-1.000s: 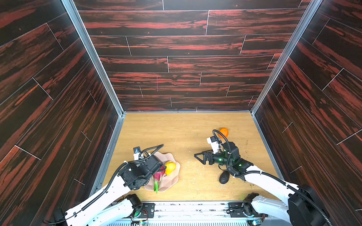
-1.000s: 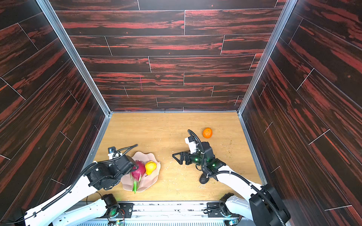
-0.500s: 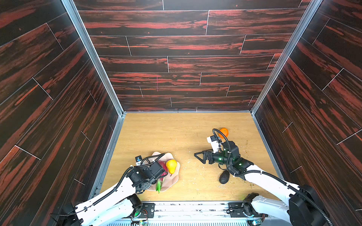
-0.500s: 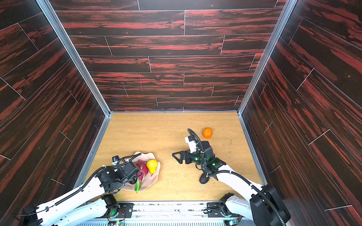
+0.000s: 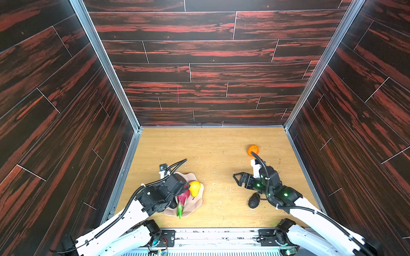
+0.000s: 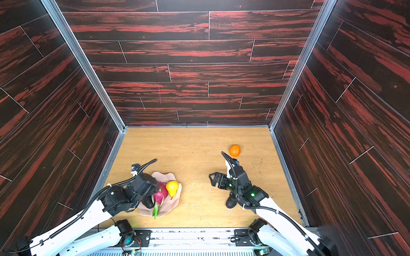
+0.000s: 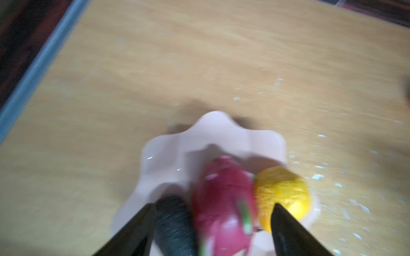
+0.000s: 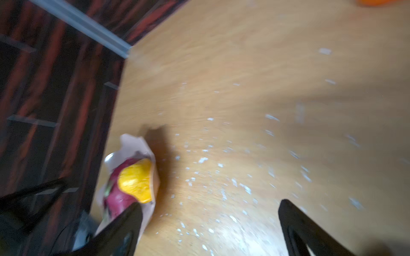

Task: Arrange fruit in a fruit bowl
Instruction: Place the fruit in the fruit bowl, then pick up the fruit from the bottom-right of the table.

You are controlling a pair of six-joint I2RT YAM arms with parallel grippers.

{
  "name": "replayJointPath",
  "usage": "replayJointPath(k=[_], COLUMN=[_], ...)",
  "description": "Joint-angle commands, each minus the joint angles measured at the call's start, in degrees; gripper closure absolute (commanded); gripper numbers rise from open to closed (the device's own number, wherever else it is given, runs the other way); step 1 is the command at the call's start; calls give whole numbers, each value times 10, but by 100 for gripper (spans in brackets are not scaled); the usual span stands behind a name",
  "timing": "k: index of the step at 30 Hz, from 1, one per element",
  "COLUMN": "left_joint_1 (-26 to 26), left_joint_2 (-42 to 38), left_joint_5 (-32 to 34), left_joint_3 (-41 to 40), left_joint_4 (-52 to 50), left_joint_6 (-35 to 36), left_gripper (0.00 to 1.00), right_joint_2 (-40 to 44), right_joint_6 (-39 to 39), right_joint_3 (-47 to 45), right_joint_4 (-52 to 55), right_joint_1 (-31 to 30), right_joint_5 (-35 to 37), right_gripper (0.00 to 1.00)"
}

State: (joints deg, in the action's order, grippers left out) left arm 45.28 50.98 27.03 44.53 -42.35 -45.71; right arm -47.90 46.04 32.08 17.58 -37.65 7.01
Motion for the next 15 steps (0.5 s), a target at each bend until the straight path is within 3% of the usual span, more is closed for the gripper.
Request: replayJointPath(k=[1, 3, 4, 9, 15], left_joint_1=[4, 12, 22, 58, 61], left_joint_2=[63, 107, 128, 190, 183], left_joint_5=[-133, -204, -232, -270, -284], left_joint_3=[25, 51, 66, 110, 90], left_joint_4=[167, 209, 222, 243, 264], left_joint_6=[151, 194, 216, 278, 274], left_gripper=[11, 9, 3, 0, 1], right_joint_2=[21, 12, 2, -77, -59], right_joint_6=[115, 183, 222, 381, 399], right_joint_3=[15, 36, 48, 82, 44], right_joint_4=[214, 298, 342, 488, 449], right_joint_1=[-44, -91, -119, -220, -234], right_joint_5=[164, 227, 257, 303, 274], right_gripper=[3, 4, 4, 4, 3])
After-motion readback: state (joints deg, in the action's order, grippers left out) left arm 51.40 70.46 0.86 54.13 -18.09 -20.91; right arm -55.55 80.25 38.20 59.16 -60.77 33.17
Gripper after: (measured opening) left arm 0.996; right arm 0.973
